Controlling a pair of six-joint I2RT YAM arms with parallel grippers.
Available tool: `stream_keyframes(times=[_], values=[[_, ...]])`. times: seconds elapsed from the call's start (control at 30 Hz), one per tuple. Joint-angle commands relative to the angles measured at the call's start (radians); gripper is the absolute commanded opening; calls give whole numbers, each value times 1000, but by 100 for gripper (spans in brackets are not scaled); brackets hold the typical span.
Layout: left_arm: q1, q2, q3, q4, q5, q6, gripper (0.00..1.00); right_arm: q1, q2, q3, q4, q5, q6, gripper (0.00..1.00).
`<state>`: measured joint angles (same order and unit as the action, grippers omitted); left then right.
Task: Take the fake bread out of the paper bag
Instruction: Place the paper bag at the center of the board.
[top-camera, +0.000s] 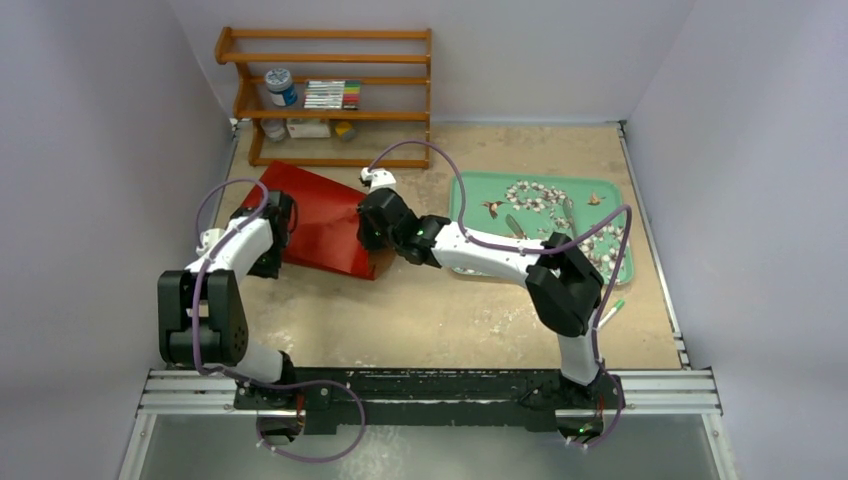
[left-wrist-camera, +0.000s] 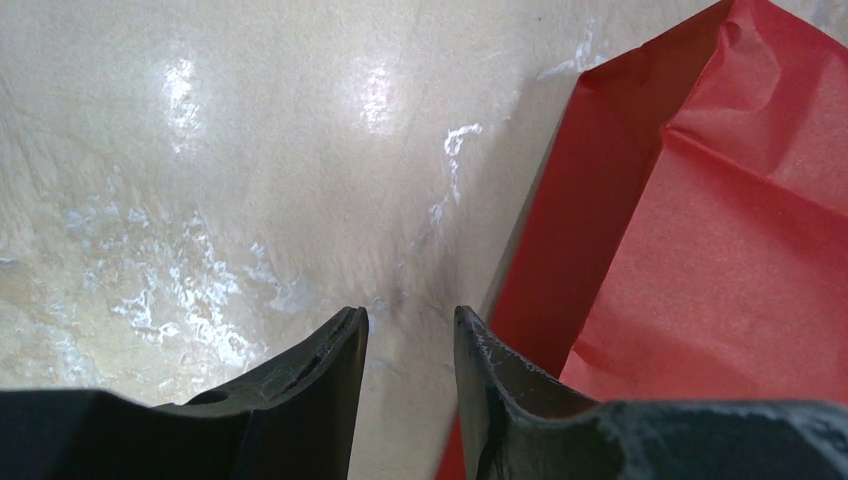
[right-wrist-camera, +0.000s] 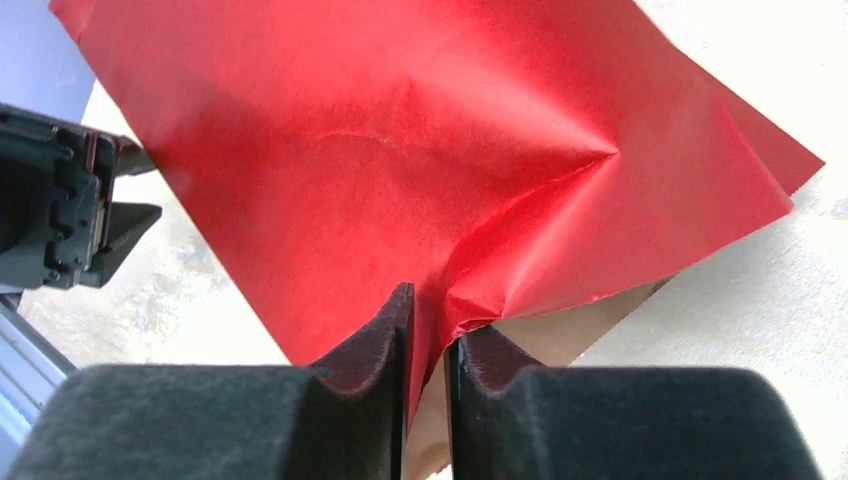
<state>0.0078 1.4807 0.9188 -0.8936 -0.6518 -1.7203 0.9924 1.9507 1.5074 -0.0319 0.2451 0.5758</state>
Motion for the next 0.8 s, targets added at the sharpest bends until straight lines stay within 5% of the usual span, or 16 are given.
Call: stream_keyframes(times=[0.0, 0.43, 0.77], values=[[29, 21, 61, 23, -39, 64, 38, 11, -23, 38, 18, -39, -14, 22], [123, 36, 91, 26, -64, 128, 38, 16, -165, -97, 15, 11, -33, 56], [149, 120, 152, 65, -59, 164, 38, 12, -321, -171, -90, 144, -51, 61]])
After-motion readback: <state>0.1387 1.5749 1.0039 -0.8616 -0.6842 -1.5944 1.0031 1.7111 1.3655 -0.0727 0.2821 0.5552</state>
